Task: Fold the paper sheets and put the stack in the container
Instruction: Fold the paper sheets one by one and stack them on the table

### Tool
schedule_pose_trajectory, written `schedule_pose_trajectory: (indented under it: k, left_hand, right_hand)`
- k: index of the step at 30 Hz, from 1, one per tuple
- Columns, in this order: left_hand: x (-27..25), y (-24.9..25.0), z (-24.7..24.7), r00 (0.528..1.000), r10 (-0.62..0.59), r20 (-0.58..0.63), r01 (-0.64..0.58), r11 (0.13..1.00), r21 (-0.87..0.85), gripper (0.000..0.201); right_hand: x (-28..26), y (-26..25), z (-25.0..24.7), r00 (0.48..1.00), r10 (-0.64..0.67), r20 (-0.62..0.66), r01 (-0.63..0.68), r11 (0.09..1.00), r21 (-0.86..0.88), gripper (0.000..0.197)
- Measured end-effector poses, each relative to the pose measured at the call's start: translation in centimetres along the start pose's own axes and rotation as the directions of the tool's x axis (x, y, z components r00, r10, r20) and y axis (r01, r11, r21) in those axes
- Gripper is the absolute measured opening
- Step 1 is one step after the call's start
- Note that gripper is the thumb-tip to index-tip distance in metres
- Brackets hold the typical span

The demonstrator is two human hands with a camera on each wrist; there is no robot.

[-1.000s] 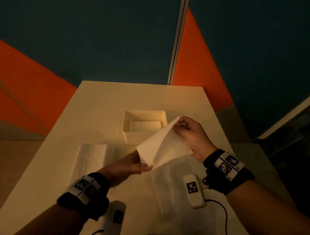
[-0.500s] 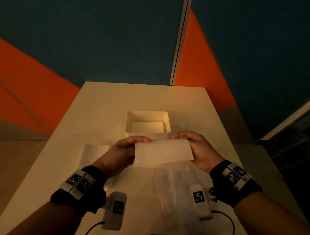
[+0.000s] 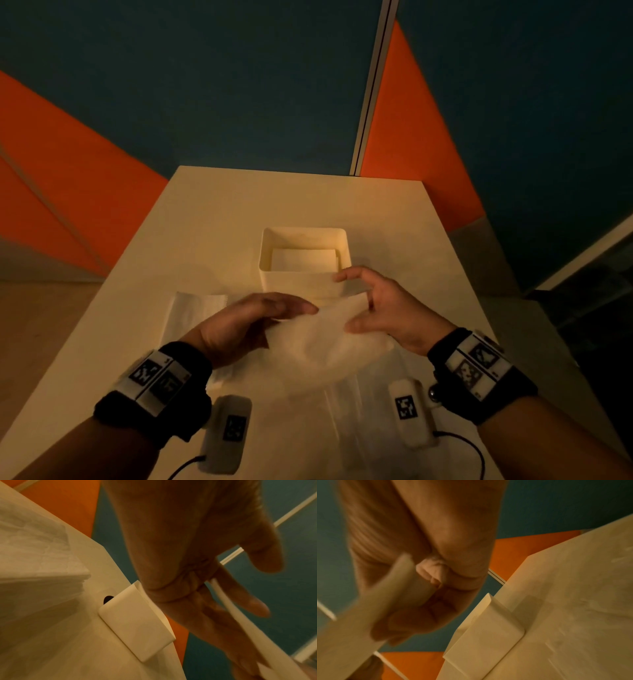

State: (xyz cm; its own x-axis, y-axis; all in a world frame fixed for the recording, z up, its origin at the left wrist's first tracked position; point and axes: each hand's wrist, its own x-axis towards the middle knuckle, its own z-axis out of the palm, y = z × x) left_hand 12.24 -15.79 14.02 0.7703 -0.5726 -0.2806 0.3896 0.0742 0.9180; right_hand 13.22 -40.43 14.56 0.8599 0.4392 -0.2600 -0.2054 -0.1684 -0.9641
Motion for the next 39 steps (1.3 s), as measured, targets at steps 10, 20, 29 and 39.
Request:
schedule_pose_trajectory:
  k: [10, 20, 29, 39]
  left_hand:
    - [-2.6, -2.6, -2.0, 0.947, 0.019, -0.32, 0.037, 0.985, 0.169, 0.031]
    - [-6.8, -5.6, -8.8, 0.618, 0.076, -0.782, 0.13, 0.972, 0.197, 0.039]
    - [-5.8, -7.4, -9.9, 0.646, 0.275, -0.712, 0.523, 0.519, 0.676, 0.037]
    - [-5.7, -6.8, -9.4, 0.606, 0.271, -0.748, 0.683, 0.304, 0.664, 0.048]
  right_hand:
    - [1.0, 1.8, 0.9, 0.985, 0.12, -0.128, -0.135, 0.983, -0.121, 0.033]
    - [-0.5, 6.9, -4.2, 0.91, 0.256, -0.327, -0.415, 0.537, -0.734, 0.071]
    - [-2.0, 9.3, -5.1, 0.892, 0.386, -0.236, -0.336, 0.214, -0.917, 0.119]
    - [0.6, 9.2, -5.9, 0.928, 0.296, -0.225, -0.32, 0.331, -0.888, 0.107]
